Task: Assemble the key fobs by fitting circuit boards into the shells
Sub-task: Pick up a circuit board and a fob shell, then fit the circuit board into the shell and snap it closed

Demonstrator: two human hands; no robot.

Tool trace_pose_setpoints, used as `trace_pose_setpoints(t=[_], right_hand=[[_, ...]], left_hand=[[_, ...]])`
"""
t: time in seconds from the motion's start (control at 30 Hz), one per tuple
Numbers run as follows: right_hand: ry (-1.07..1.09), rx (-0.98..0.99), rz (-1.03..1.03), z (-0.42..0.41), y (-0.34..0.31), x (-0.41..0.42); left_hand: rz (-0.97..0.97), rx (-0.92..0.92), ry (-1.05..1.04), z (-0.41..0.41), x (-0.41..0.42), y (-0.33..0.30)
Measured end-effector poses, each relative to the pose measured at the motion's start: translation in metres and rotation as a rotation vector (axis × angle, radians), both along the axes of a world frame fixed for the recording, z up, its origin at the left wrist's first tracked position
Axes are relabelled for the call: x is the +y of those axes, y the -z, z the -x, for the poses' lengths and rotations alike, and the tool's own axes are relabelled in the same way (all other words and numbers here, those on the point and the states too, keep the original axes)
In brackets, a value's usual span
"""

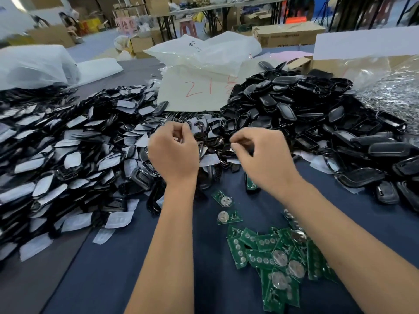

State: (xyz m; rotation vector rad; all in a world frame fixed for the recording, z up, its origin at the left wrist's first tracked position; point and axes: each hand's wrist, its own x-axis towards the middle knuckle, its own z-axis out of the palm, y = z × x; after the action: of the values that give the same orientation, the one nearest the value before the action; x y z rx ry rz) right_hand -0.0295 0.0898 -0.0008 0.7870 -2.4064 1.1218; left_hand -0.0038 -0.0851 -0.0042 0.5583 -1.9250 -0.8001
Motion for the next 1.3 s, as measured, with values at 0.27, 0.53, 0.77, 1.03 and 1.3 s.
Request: trace_pose_setpoints(t=[0.27, 0.53, 0.77, 1.03, 1.3], right_hand=[[-0.231, 0.232, -0.601, 0.041, -0.008, -0.112], [-0.377, 0.18, -0.541, 0.043, -0.008, -0.116], [-0.355, 0.155, -0.519, 0.027, 0.006, -0.113], [-0.239, 0.2, -0.544, 0.043, 0.01, -0.122], [-0.191, 0.205, -0.515, 0.048, 0.003, -0.131]], left_hand=[[-0.361, 0.042, -0.271, 0.004, -0.053, 0.006], [-0.609, 0.187, -0.269, 0.005, -0.07, 0.004], [-0.672, 0.197, -0.262, 0.006, -0.066, 0.002], [-0.617, 0.134, -0.242, 0.005, -0.062, 0.004], [-0.619, 0.124, -0.245, 0.005, -0.06, 0.002]])
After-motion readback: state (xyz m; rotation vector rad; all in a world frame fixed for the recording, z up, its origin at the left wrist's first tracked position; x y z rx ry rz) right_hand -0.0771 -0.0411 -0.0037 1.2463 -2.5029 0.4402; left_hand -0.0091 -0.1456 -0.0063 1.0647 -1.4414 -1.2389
